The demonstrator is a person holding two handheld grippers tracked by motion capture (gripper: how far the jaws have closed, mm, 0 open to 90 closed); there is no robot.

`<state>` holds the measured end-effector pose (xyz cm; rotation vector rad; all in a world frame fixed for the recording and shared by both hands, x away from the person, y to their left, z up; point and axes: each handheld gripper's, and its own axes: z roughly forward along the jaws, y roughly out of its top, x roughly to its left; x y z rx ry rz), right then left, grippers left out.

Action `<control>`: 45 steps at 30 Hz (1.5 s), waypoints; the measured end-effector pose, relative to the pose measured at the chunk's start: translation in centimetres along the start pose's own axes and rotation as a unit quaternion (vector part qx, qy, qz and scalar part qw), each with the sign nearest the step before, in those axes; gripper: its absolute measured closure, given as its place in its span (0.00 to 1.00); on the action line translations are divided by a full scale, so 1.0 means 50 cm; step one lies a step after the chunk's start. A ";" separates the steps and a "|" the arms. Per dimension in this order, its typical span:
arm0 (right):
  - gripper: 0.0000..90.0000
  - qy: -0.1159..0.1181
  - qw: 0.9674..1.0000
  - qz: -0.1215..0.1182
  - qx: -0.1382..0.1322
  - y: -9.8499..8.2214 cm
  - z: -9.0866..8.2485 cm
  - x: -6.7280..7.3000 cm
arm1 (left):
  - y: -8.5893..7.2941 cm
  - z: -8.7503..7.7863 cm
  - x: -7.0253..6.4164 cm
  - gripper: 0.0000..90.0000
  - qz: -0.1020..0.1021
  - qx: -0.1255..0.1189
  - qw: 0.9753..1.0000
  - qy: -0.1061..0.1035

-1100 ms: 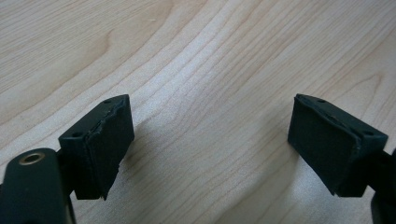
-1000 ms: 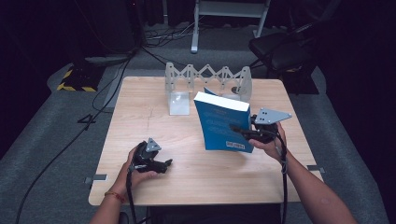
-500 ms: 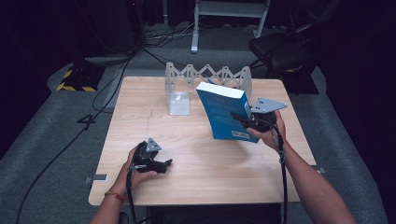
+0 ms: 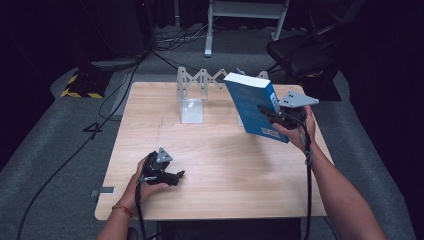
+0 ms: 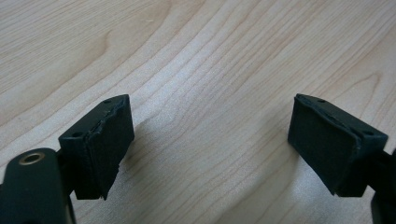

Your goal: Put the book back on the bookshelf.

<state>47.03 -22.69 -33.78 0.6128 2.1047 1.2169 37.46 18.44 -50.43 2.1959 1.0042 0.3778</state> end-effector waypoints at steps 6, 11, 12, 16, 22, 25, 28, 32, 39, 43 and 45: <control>0.69 -0.024 1.000 0.014 -0.002 0.011 0.009 -0.019 | 0.000 0.000 0.001 0.16 0.002 0.000 1.000 -0.002; 0.69 -0.038 0.999 0.024 -0.005 0.020 0.028 -0.025 | 0.000 0.000 0.000 0.16 0.001 -0.001 1.000 -0.002; 0.69 -0.039 0.999 0.032 -0.005 0.022 0.033 -0.028 | 0.000 0.000 0.001 0.16 0.002 0.000 1.000 -0.002; 0.69 -0.060 0.997 0.051 -0.014 0.022 0.050 -0.039 | 0.000 0.000 0.000 0.16 0.001 -0.001 1.000 -0.002; 0.69 -0.080 0.995 0.066 -0.016 0.028 0.086 -0.050 | 0.000 0.000 -0.001 0.16 0.003 -0.001 1.000 -0.004; 0.69 -0.088 0.992 0.085 -0.019 0.025 0.103 -0.056 | 0.001 -0.001 0.000 0.16 0.007 0.001 1.000 -0.003; 0.69 -0.106 0.991 0.086 -0.019 0.023 0.119 -0.056 | 0.001 0.000 0.000 0.16 0.010 0.001 1.000 -0.007; 0.69 -0.122 0.988 0.096 -0.020 0.017 0.140 -0.054 | 0.000 0.000 -0.002 0.16 0.008 0.000 1.000 -0.009; 0.69 -0.138 0.984 0.112 -0.031 -0.007 0.161 -0.048 | 0.000 0.000 -0.002 0.16 0.009 0.002 1.000 -0.013; 0.69 -0.139 0.982 0.123 -0.044 -0.035 0.165 -0.042 | 0.000 0.000 -0.002 0.16 0.010 0.002 1.000 -0.014; 0.69 -0.139 0.981 0.126 -0.050 -0.042 0.163 -0.042 | 0.000 0.000 -0.002 0.16 0.010 0.002 1.000 -0.014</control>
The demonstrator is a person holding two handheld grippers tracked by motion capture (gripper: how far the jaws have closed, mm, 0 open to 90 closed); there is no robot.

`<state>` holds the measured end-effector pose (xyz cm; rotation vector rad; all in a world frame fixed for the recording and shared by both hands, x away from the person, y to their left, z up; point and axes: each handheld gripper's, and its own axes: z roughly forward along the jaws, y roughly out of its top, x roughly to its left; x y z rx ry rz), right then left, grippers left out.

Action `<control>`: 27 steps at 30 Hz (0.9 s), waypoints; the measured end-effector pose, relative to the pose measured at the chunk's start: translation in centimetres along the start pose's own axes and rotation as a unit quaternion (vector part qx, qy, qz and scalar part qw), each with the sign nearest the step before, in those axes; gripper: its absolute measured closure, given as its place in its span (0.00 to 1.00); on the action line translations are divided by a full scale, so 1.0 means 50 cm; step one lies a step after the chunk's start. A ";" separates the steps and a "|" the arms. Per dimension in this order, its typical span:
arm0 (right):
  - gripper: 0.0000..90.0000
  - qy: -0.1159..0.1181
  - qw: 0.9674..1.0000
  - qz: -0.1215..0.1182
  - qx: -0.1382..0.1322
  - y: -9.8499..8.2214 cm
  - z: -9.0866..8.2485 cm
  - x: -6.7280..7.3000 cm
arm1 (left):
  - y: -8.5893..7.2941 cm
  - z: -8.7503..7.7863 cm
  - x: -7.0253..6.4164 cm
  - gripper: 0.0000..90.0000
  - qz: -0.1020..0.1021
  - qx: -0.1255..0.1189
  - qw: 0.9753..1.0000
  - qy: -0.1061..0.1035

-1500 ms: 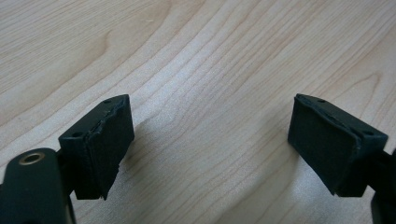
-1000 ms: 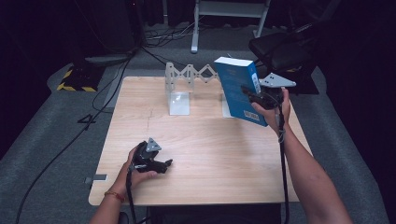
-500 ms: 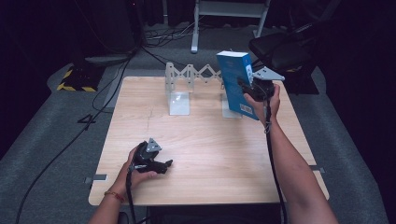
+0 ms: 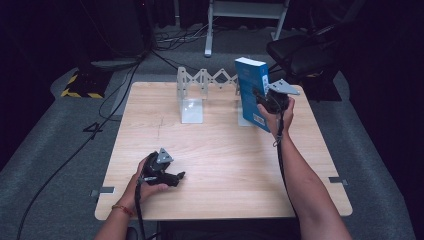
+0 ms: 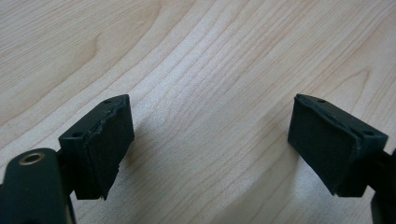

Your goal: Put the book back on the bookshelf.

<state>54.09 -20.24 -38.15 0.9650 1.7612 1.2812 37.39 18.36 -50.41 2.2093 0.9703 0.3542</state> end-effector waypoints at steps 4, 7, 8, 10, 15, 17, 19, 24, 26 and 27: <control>0.69 0.007 1.000 0.002 -0.016 -0.017 -0.018 -0.004 | 0.000 0.000 0.000 0.16 0.000 0.000 1.000 0.000; 0.69 0.009 1.000 0.001 -0.024 -0.032 -0.034 -0.004 | 0.000 0.000 0.000 0.16 0.000 0.000 1.000 0.000; 0.69 0.010 1.000 -0.002 -0.025 -0.036 -0.039 -0.003 | 0.000 0.000 0.000 0.16 0.000 0.000 1.000 0.000; 0.69 0.011 1.000 -0.003 -0.027 -0.040 -0.045 -0.003 | 0.000 0.000 0.000 0.16 0.000 0.000 1.000 0.000; 0.68 0.011 1.000 0.001 -0.025 -0.063 -0.074 -0.012 | 0.000 0.001 0.000 0.16 0.000 -0.001 1.000 0.000; 0.68 0.012 1.000 -0.001 -0.024 -0.071 -0.083 -0.015 | 0.000 0.000 0.000 0.16 0.000 -0.001 1.000 0.000; 0.68 0.014 1.000 0.001 -0.022 -0.077 -0.090 -0.020 | 0.000 0.001 0.000 0.16 0.003 -0.001 1.000 0.000; 0.68 0.018 1.000 0.002 -0.019 -0.092 -0.106 -0.029 | 0.001 0.001 0.001 0.16 0.007 -0.001 1.000 0.004; 0.67 0.019 1.000 0.007 -0.019 -0.098 -0.110 -0.032 | 0.002 0.002 0.001 0.16 0.006 -0.001 1.000 0.003; 0.67 0.019 1.000 0.007 -0.019 -0.098 -0.110 -0.032 | 0.002 0.002 0.001 0.16 0.006 -0.001 1.000 0.003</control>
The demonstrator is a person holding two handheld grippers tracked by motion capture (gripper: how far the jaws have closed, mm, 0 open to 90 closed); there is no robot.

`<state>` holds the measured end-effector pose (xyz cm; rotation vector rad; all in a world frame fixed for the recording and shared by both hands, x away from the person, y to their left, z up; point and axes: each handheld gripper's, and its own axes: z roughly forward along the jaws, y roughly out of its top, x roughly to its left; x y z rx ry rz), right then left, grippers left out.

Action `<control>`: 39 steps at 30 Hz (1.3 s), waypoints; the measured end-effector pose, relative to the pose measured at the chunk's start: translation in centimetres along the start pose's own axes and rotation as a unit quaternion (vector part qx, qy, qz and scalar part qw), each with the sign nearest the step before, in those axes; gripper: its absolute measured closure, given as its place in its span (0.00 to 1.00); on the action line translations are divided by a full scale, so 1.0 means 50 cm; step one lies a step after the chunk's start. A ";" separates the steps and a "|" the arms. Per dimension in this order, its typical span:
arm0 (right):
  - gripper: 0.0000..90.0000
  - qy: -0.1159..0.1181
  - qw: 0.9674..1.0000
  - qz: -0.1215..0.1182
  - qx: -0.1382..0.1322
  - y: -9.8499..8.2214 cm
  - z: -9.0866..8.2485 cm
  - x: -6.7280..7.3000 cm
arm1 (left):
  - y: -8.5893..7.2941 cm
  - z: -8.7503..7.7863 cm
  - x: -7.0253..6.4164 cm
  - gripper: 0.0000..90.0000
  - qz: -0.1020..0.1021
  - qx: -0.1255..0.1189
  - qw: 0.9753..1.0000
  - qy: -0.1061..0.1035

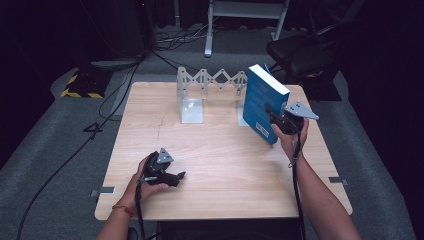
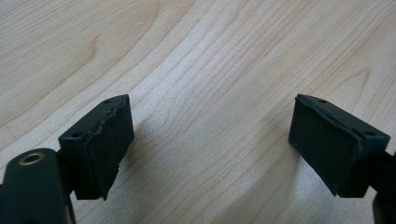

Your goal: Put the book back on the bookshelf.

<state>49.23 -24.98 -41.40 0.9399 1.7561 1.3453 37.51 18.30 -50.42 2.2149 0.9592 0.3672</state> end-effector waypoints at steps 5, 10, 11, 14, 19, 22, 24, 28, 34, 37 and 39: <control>0.66 0.007 1.000 0.000 0.004 -0.014 -0.012 -0.011 | 0.000 0.001 0.000 0.16 -0.001 -0.002 1.000 0.001; 0.65 0.012 1.000 -0.006 0.012 -0.027 -0.027 -0.018 | 0.000 0.001 -0.001 0.16 -0.003 -0.002 1.000 0.001; 0.65 0.013 1.000 -0.004 0.012 -0.027 -0.028 -0.020 | 0.000 0.001 -0.001 0.16 -0.002 -0.002 1.000 0.002; 0.64 0.011 1.000 -0.013 0.012 -0.031 -0.029 -0.019 | 0.000 0.001 -0.001 0.16 -0.002 -0.002 1.000 0.002; 0.59 0.012 0.999 -0.019 0.025 -0.043 -0.030 -0.021 | 0.000 0.001 -0.001 0.16 -0.002 -0.002 1.000 0.002; 0.56 0.019 0.999 -0.032 0.039 -0.057 -0.036 -0.024 | 0.000 0.001 -0.001 0.16 -0.002 -0.002 1.000 0.002; 0.54 0.034 0.996 -0.056 0.063 -0.085 -0.048 -0.029 | 0.000 0.001 -0.001 0.16 -0.002 -0.002 1.000 0.002; 0.57 0.055 0.993 -0.058 0.086 -0.120 -0.054 -0.034 | 0.000 0.001 -0.001 0.16 -0.002 -0.002 1.000 0.002; 0.64 0.089 0.990 -0.043 0.103 -0.141 -0.045 -0.040 | 0.001 0.001 -0.002 0.16 -0.002 -0.001 1.000 0.003; 0.66 0.080 0.991 -0.039 0.104 -0.141 -0.041 -0.037 | 0.002 0.001 0.000 0.15 0.003 0.001 1.000 0.002; 0.68 0.074 0.992 -0.022 0.102 -0.141 -0.034 -0.036 | 0.001 0.001 0.000 0.15 0.001 0.001 1.000 -0.001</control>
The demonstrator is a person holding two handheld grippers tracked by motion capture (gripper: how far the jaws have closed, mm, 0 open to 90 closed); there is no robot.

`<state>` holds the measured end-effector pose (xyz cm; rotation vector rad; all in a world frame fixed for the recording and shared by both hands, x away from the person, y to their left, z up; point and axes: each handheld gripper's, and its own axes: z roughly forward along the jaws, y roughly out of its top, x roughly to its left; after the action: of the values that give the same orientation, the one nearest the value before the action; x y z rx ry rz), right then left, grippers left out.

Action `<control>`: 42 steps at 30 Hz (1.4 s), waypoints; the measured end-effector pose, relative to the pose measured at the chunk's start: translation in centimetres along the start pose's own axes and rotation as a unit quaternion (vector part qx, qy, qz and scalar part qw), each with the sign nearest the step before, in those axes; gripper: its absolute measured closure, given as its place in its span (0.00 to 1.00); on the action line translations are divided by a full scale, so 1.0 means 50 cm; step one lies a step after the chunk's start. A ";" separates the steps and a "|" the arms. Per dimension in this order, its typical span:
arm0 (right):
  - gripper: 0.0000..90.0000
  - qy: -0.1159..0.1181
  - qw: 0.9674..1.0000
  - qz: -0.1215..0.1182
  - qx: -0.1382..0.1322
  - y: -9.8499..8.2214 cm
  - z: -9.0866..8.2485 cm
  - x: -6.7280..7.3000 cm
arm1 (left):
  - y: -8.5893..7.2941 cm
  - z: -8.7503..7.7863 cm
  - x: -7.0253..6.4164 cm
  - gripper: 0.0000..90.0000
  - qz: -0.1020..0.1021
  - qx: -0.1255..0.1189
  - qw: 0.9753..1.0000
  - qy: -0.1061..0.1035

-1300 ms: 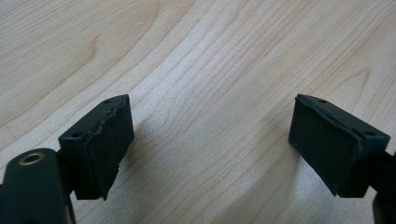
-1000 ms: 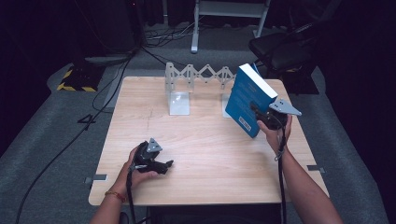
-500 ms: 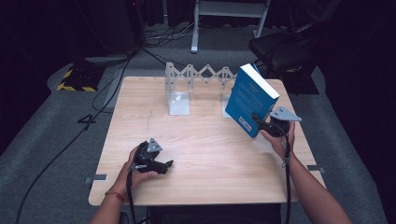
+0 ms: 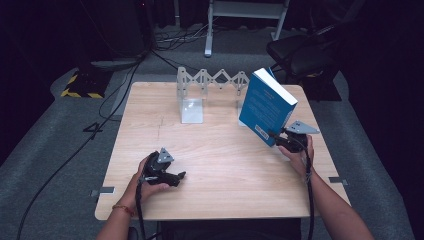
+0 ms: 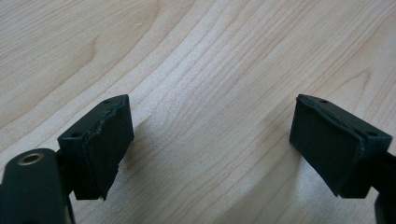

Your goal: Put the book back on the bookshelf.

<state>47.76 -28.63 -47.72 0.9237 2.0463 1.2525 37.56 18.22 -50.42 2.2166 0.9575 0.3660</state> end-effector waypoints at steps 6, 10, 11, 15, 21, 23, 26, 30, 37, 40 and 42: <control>0.68 -0.028 0.999 0.018 -0.001 0.015 0.030 0.016 | 0.001 0.002 0.000 0.15 -0.001 0.000 1.000 -0.003; 0.69 -0.039 0.999 0.028 -0.002 0.024 0.046 0.027 | 0.002 0.002 0.000 0.15 -0.001 0.000 1.000 -0.003; 0.69 -0.044 0.999 0.032 -0.001 0.028 0.052 0.031 | 0.002 0.002 0.000 0.15 -0.001 0.000 1.000 -0.002; 0.69 -0.057 0.997 0.046 0.000 0.036 0.068 0.034 | 0.001 0.003 -0.001 0.15 -0.003 -0.001 1.000 -0.003; 0.69 -0.066 0.996 0.058 0.009 0.049 0.084 0.034 | 0.002 0.003 0.000 0.15 0.000 0.000 1.000 -0.004; 0.68 -0.063 0.996 0.062 0.010 0.050 0.087 0.031 | 0.002 0.002 0.000 0.15 0.000 0.001 1.000 -0.004; 0.68 -0.052 0.997 0.060 0.019 0.054 0.088 0.023 | 0.002 0.003 0.000 0.15 0.000 0.000 1.000 -0.003; 0.67 -0.037 0.998 0.052 0.021 0.051 0.084 0.014 | 0.002 0.003 0.000 0.15 0.000 -0.001 1.000 -0.003; 0.61 -0.012 0.998 0.055 0.036 0.052 0.077 0.006 | 0.002 0.003 0.000 0.15 0.000 -0.001 1.000 -0.003; 0.55 0.004 0.997 0.057 0.055 0.049 0.069 -0.006 | 0.002 0.003 0.000 0.15 0.000 0.000 1.000 -0.003; 0.51 0.005 0.997 0.056 0.056 0.052 0.058 -0.010 | 0.002 0.003 0.000 0.15 0.000 -0.001 1.000 -0.003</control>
<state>50.96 -26.67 -46.46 1.0999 2.1161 1.2102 37.68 18.10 -50.45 2.2149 0.9546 0.3585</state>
